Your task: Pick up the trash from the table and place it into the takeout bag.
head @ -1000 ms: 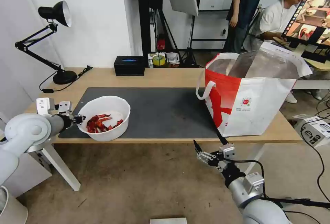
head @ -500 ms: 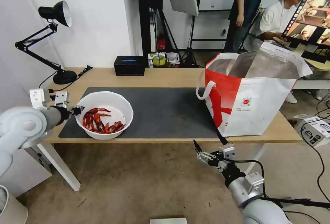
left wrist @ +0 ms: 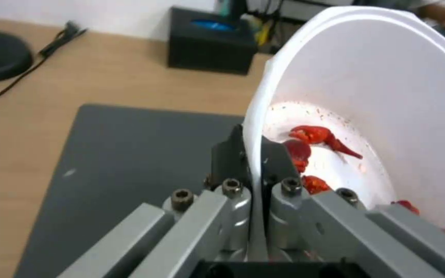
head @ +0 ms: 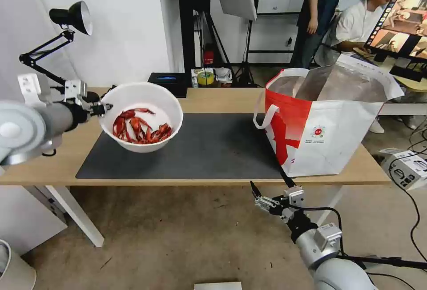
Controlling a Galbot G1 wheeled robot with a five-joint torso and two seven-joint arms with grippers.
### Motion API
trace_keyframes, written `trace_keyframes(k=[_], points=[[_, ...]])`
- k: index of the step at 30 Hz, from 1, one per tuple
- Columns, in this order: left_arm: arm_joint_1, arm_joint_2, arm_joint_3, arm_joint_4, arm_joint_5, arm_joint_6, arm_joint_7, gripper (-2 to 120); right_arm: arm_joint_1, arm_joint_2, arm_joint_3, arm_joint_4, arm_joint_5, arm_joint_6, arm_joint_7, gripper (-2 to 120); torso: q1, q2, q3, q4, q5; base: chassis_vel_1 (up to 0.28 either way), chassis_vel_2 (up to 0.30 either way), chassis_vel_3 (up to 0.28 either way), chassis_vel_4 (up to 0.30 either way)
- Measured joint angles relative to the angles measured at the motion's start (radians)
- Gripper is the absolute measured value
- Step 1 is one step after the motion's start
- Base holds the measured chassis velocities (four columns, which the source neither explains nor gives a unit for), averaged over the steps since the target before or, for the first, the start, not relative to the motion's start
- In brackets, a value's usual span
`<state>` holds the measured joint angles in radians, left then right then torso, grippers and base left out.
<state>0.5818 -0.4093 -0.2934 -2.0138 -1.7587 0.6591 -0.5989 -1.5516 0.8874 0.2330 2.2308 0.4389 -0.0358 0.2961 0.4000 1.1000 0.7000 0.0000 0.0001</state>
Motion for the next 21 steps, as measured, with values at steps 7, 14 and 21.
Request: trace_keyframes(k=[7,14,21], points=[[-0.095,-0.020,0.088,0.008,0.029,-0.069,0.131,0,0.000,0.000,0.000,0.000,0.000,0.000,0.000,100,0.000,0.000,0.000,0.0000,0.0000,0.000,0.000,0.000,0.000],[-0.245,-0.060,0.236,0.049,0.065,-0.160,0.246,0,0.000,0.000,0.000,0.000,0.000,0.000,0.000,100,0.000,0.000,0.000,0.0001,0.0000,0.000,0.000,0.000,0.000],[-0.451,-0.149,0.446,0.116,0.066,-0.201,0.274,0,0.000,0.000,0.000,0.000,0.000,0.000,0.000,100,0.000,0.000,0.000,-0.0001,-0.0001,0.000,0.000,0.000,0.000]])
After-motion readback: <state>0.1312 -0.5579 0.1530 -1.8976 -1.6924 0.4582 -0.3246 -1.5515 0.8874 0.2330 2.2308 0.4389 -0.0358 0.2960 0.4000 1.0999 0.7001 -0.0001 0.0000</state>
